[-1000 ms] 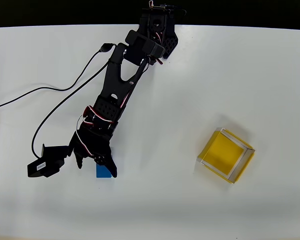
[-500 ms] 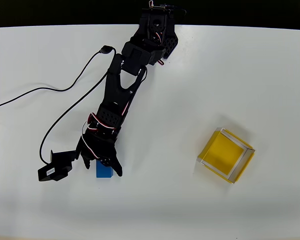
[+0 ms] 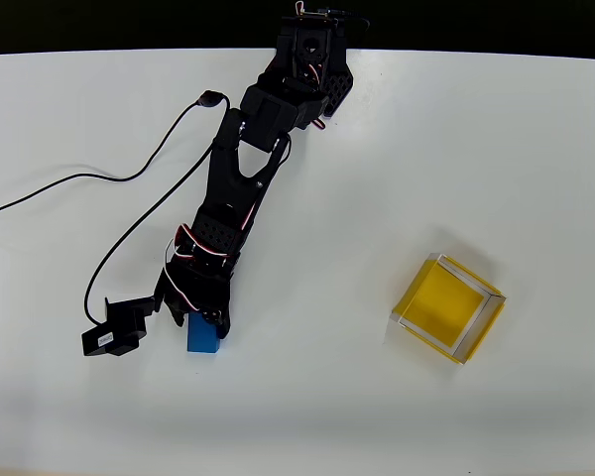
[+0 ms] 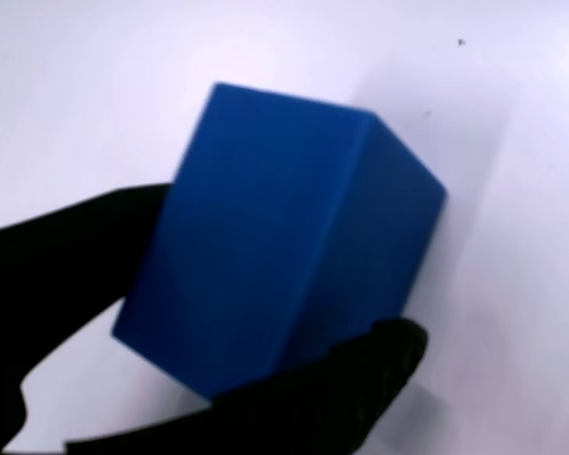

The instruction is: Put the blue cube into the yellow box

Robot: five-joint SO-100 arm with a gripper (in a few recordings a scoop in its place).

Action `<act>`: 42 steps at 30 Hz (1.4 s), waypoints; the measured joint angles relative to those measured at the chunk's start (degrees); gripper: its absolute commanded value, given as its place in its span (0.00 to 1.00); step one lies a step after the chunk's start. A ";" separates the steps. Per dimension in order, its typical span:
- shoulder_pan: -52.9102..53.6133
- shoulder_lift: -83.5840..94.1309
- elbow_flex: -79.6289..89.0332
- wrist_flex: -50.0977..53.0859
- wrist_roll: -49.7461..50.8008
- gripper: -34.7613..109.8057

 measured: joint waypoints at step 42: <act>-46.67 53.88 36.04 -29.88 5.63 0.37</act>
